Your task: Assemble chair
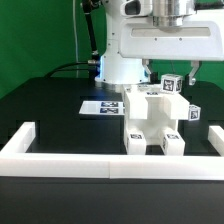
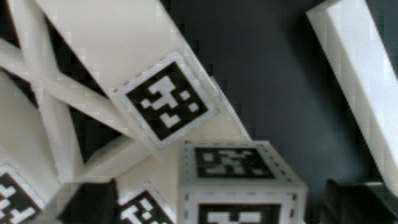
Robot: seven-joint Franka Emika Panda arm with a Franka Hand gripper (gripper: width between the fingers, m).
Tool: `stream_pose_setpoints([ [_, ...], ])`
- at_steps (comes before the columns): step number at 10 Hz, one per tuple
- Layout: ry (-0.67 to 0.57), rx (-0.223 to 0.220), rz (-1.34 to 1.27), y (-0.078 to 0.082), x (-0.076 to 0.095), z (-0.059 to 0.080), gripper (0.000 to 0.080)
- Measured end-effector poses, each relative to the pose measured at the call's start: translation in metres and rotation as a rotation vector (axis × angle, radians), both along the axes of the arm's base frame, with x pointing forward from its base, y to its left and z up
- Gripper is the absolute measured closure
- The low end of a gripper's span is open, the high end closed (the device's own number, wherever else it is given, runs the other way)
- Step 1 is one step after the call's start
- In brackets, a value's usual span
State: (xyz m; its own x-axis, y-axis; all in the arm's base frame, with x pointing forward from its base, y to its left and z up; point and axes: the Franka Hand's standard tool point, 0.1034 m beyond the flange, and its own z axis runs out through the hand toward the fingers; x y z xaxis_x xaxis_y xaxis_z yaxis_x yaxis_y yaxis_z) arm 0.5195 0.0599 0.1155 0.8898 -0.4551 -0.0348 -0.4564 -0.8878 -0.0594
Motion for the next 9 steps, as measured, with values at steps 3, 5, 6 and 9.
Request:
stream_pose_setpoints([
  [3,-0.017,-0.002,0.227,0.0018,0.0003,0.0011,0.0156],
  [5,-0.028,-0.001,0.39,0.0044,-0.0001,0.0008,0.015],
  [6,-0.035,-0.003,0.497,0.0042,-0.0001,0.0008,0.015],
  [9,-0.044,-0.023,0.77,0.0039,0.0007,0.0014,0.015],
])
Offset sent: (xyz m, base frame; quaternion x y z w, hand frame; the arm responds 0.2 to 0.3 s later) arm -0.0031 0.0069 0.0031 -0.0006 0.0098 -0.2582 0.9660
